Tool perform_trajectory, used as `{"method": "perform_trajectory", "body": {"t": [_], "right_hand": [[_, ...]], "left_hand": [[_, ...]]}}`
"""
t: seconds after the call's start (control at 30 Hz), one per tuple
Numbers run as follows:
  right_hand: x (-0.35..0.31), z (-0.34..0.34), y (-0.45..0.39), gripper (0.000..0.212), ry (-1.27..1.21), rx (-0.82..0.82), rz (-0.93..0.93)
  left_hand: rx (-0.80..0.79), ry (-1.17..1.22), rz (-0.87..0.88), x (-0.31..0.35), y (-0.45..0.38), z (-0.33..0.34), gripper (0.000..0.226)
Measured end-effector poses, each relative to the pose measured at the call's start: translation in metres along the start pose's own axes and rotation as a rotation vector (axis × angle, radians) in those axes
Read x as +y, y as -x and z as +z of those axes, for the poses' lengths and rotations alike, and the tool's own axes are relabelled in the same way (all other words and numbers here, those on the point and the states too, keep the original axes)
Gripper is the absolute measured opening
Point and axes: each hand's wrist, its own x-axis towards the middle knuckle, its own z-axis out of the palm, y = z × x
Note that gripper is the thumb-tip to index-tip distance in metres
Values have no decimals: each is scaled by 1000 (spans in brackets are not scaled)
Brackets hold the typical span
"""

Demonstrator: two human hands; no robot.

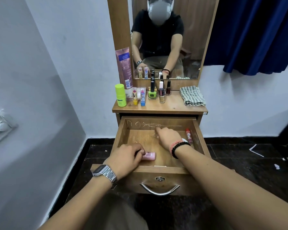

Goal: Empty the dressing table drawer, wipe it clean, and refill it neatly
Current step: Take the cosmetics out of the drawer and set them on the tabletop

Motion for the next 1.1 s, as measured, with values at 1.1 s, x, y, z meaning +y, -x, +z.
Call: {"method": "perform_trajectory", "body": {"t": [1.1], "right_hand": [[-22,-70,-71,15,-800,520,268]], "left_hand": [[11,-60,-15,2,0,1,31]]}}
